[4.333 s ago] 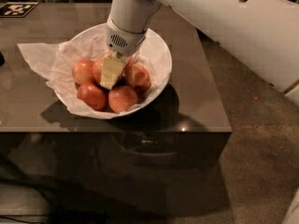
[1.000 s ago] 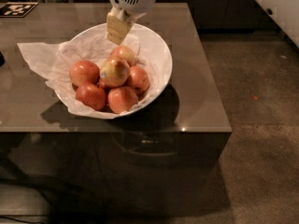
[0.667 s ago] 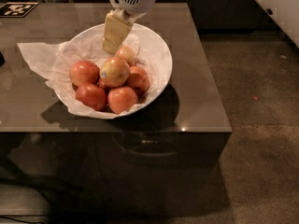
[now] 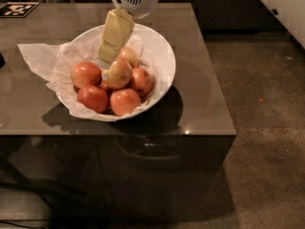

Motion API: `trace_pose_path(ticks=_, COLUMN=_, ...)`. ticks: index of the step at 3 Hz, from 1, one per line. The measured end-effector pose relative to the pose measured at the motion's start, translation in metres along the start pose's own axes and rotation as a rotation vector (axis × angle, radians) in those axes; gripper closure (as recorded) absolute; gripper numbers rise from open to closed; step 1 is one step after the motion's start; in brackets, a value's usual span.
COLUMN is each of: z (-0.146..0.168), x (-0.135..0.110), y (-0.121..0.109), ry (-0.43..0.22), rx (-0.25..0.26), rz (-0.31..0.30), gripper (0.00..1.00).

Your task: Pick apple from white bowl

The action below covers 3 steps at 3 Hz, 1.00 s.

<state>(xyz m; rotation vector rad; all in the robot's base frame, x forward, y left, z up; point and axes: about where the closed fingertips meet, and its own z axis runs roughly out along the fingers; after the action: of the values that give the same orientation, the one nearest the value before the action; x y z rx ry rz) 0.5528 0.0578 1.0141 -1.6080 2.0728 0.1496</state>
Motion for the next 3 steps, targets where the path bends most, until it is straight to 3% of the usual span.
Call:
trace_pose_path(ticks=2, z=0.025, x=0.007, y=0.000, ry=0.077, rx=0.023, rz=0.064, gripper=0.00)
trace_pose_path(ticks=3, z=0.046, x=0.014, y=0.009, ry=0.120, rx=-0.001, rz=0.094, gripper=0.00)
